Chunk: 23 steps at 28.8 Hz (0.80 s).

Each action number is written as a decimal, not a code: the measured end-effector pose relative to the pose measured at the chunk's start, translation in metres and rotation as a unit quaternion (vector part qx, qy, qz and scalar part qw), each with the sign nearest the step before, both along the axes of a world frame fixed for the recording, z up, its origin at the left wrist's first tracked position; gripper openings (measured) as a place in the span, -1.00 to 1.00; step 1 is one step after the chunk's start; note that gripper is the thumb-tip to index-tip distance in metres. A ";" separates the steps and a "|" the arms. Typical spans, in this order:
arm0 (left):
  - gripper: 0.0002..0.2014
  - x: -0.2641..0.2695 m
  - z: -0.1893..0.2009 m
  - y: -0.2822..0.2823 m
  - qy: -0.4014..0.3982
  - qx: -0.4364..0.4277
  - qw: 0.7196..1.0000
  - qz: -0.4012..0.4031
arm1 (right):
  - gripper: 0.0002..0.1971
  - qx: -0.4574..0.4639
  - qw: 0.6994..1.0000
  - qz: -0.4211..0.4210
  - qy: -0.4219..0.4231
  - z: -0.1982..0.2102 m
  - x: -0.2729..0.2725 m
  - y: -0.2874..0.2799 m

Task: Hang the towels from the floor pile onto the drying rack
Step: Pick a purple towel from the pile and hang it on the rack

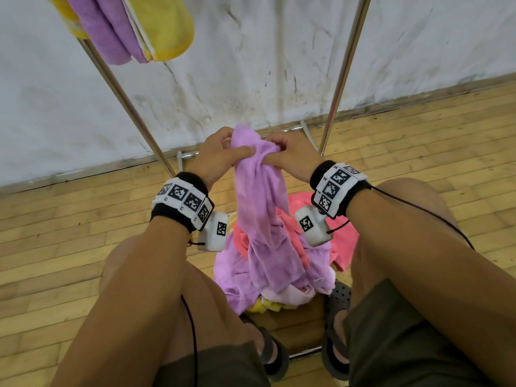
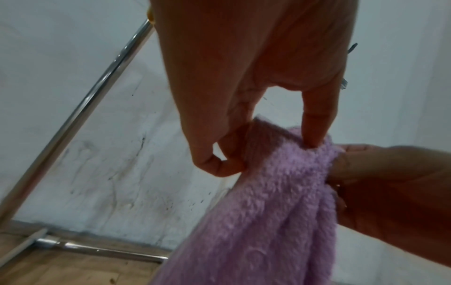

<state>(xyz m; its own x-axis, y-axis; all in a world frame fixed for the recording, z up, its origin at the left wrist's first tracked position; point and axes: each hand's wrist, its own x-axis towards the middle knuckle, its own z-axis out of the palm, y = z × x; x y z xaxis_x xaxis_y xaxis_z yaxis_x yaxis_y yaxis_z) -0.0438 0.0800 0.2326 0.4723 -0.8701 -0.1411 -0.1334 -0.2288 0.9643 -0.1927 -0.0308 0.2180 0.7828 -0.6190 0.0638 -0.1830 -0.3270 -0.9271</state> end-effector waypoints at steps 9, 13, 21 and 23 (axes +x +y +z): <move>-0.60 -0.007 -0.005 -0.001 -0.015 0.056 0.997 -0.058 | -0.78 0.029 0.999 0.026 -0.025 0.002 -0.001 0.000; -0.69 -0.009 -0.009 -0.003 -0.028 0.088 0.992 -0.090 | -0.75 0.035 0.998 -0.010 -0.044 0.000 -0.002 -0.002; -0.78 -0.012 -0.005 -0.004 -0.027 0.055 0.995 -0.078 | -0.76 0.040 0.998 0.013 0.037 -0.002 0.000 -0.002; -0.86 -0.012 -0.003 -0.003 -0.005 0.021 0.998 -0.055 | -0.65 0.042 0.994 0.058 0.086 -0.005 0.001 -0.002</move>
<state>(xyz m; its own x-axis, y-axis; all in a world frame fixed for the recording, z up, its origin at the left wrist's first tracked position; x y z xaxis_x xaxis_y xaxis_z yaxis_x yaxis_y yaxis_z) -0.0559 0.0768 0.2298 0.3750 -0.9105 -0.1739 -0.1700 -0.2520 0.9527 -0.1920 -0.0325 0.2130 0.8439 -0.5216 -0.1258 -0.3069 -0.2771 -0.9105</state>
